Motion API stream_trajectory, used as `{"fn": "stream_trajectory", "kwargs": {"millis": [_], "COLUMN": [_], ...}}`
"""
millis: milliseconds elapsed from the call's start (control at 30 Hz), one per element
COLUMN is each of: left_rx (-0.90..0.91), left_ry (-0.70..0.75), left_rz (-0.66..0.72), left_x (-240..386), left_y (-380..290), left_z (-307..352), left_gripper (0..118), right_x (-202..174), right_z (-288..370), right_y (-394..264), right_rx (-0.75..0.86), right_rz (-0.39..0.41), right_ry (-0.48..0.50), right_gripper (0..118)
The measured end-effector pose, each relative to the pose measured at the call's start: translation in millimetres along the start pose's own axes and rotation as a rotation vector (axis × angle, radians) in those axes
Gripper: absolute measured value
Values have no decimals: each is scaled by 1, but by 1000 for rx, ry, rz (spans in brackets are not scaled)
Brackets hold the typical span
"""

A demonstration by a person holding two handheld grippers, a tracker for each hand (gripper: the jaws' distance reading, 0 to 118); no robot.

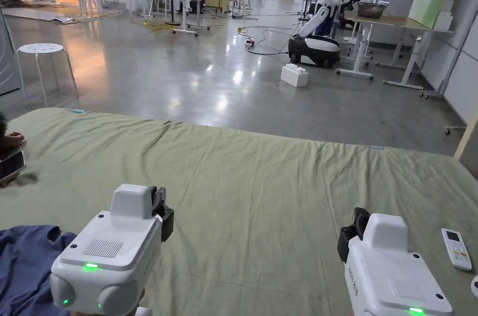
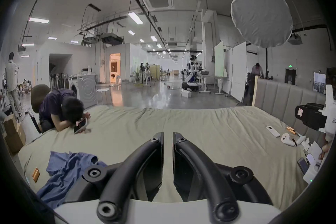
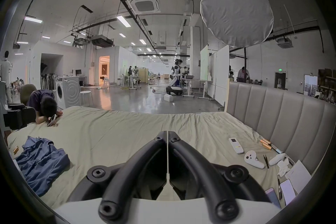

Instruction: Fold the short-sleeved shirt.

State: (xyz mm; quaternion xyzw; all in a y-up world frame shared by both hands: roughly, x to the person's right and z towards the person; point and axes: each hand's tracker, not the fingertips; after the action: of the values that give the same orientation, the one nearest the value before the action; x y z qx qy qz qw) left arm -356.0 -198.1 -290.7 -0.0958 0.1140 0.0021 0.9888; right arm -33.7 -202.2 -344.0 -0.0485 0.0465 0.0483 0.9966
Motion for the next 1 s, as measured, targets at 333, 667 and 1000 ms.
{"fn": "stream_trajectory", "kwargs": {"millis": [333,667,1000], "left_rx": [-220,-554,-703], "left_ry": [62,171,204], "left_rz": [130,179,221], "left_x": [-107,-230,-286], "left_y": [-27,-73,-119], "left_z": [16,-6,-48], "left_gripper": [10,12,90], "right_x": [-21,-54,-72], "right_z": [-5,-16,-23], "right_y": [-12,-20,-32], "right_rx": [-32,-66,-105], "right_rz": [5,16,57], "right_ry": [60,139,177], "right_gripper": [2,2,2]}}
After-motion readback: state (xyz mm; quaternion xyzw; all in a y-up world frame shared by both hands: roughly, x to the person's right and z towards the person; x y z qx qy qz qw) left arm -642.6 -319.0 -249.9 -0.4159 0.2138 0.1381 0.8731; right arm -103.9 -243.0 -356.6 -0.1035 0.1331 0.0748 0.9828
